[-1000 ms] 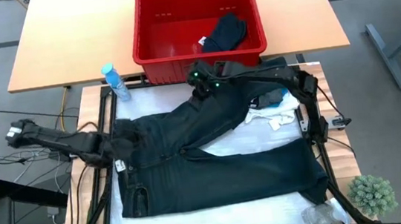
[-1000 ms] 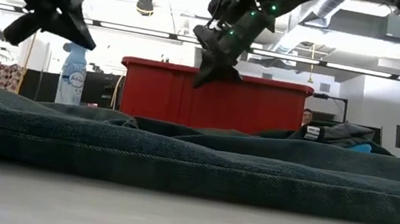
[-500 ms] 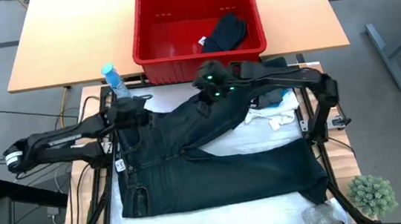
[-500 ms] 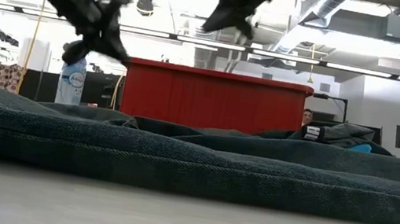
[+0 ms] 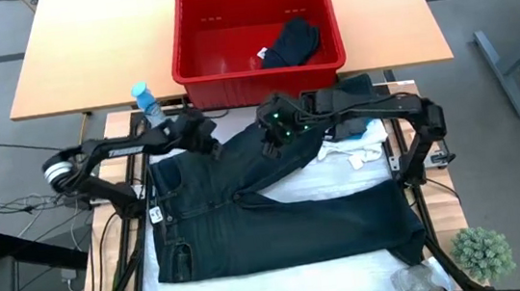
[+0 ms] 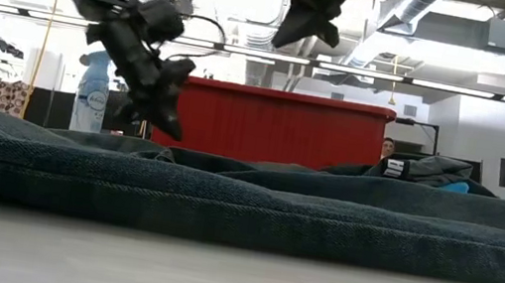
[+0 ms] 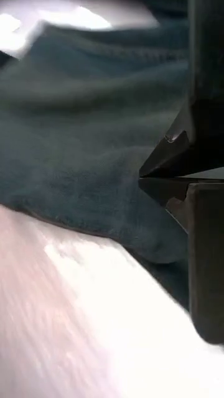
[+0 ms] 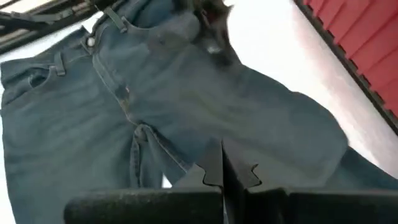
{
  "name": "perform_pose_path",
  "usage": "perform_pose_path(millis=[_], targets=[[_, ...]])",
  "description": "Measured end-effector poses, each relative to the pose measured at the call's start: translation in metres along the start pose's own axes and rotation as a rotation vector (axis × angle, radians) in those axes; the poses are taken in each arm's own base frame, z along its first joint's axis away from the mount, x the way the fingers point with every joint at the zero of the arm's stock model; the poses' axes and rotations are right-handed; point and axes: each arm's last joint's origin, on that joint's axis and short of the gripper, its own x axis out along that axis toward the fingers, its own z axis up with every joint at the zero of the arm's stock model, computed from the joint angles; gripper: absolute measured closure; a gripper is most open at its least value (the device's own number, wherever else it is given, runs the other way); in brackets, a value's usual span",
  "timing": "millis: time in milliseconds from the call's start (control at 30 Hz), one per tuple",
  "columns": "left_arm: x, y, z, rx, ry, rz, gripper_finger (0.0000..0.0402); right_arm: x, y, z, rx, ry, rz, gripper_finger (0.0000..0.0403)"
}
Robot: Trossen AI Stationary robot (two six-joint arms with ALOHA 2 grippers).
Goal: Fold laundry
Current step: Fold the blue pants
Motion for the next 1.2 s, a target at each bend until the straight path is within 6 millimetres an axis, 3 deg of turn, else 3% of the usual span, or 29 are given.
perform_pose_path(millis=[167,333,600,767,967,1200], targets=[[0.020,-0.002,0.020,0.154,0.131,0.054,0.0401,0.025,0.007,-0.011,-0.013,0.068,-0.003,0.0386],[0.032,0.004,0.024,0.233,0.250,0.187,0.0401,0.042,0.014,-0.021,-0.018,0.094,0.005,0.0386],[0.035,0.011,0.026,0.295,0.226,0.340,0.0401,0.077,0.025,-0.027,-0.043,0.107,0.042,0.0385],[0.034,0.007,0.031,0.319,0.188,0.208,0.0401,0.101,0.037,-0.038,-0.059,0.146,0.057,0.0385],[-0.002,0.000,0.046,0.384,0.119,-0.059,0.0401,0.100,0.042,-0.038,-0.064,0.144,0.083,0.0385],[0.020,0.008,0.028,0.418,0.249,-0.097,0.0401,0.097,0.039,-0.035,-0.057,0.124,0.087,0.0384]])
